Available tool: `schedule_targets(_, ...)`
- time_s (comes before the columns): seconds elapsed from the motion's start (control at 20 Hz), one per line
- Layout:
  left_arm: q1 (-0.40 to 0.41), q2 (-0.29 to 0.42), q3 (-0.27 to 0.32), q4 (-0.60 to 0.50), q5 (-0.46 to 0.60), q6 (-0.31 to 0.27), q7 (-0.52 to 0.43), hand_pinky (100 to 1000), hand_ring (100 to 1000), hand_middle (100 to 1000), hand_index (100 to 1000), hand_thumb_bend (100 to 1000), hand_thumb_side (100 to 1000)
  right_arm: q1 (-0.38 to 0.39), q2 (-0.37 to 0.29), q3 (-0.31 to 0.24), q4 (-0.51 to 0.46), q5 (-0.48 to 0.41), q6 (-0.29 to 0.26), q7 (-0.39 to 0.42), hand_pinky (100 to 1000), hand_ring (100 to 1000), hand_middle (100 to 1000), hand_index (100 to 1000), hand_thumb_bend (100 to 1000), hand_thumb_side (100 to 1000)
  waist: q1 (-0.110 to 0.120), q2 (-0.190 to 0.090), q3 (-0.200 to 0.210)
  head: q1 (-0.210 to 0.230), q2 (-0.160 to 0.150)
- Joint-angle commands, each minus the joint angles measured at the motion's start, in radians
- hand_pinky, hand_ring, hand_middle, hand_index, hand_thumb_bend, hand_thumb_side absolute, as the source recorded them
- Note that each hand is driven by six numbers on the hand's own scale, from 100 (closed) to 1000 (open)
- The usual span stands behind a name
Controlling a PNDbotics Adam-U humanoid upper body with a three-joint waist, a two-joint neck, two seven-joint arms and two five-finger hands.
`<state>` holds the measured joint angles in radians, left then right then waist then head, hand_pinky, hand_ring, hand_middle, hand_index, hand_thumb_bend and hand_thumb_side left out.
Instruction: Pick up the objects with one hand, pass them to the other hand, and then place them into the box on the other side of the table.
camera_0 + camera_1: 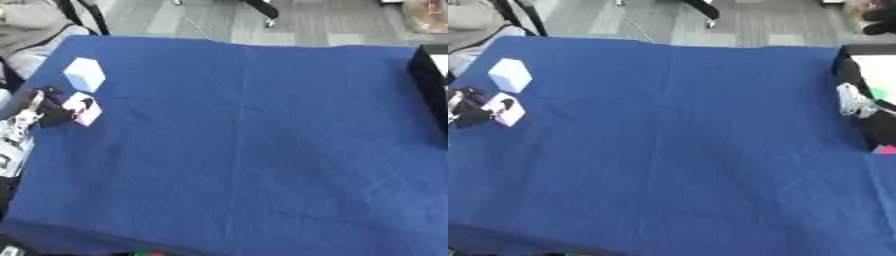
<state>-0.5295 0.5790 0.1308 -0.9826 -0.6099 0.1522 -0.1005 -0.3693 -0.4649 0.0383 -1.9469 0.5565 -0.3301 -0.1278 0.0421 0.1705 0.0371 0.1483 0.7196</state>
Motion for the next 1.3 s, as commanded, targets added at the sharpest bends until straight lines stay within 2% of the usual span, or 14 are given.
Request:
schedule_targets(0.05,-0.023,0.019,0.003,-0.005,-0.01,0.003,-0.006,760,640,643,846,502,652,-0.009,-0.011,-0.001,-0.005,-0.007,-0.002,0.003,820,712,742,939,100,174,-0.001,-0.01,-0.001,-0.001,-0.004)
schedule_targets(0.35,-0.031,0.007,0.002,0.007,-0.03,0.013,-0.006,752,625,619,831,467,622,-0.008,-0.01,-0.001,-0.004,-0.009,-0.002,0.003,820,712,742,939,100,175,-0.003,-0.008,-0.004,-0.002,-0.003)
schedule_targets(0.65,-0.026,0.005,0.002,0.011,-0.041,0.018,-0.012,744,603,590,811,389,519,-0.007,-0.011,-0.001,-0.003,-0.011,-0.001,0.003,821,712,742,939,100,177,-0.004,-0.008,-0.005,-0.001,-0.003)
schedule_targets(0.7,-0.024,0.005,0.003,0.011,-0.042,0.019,-0.013,737,588,573,799,347,466,-0.007,-0.011,-0.001,-0.002,-0.012,-0.001,0.003,821,712,743,939,100,177,-0.004,-0.008,-0.005,0.0,-0.004)
schedule_targets(1.0,-0.016,0.004,0.011,0.001,-0.031,0.026,-0.021,708,532,508,758,260,344,-0.006,-0.011,-0.002,-0.003,-0.013,-0.003,0.004,822,714,744,939,100,174,-0.005,-0.007,-0.003,0.0,-0.003)
schedule_targets(1.2,-0.009,0.003,0.021,-0.03,-0.007,0.035,-0.021,685,487,458,719,190,282,-0.006,-0.012,-0.003,-0.001,-0.013,-0.004,0.004,822,714,744,939,100,174,-0.006,-0.007,-0.003,0.001,-0.003)
schedule_targets(1.3,-0.004,0.004,0.03,-0.062,0.007,0.038,-0.019,681,477,447,710,168,283,-0.006,-0.012,-0.004,-0.001,-0.013,-0.004,0.004,822,714,744,939,100,172,-0.006,-0.008,-0.003,0.0,-0.003)
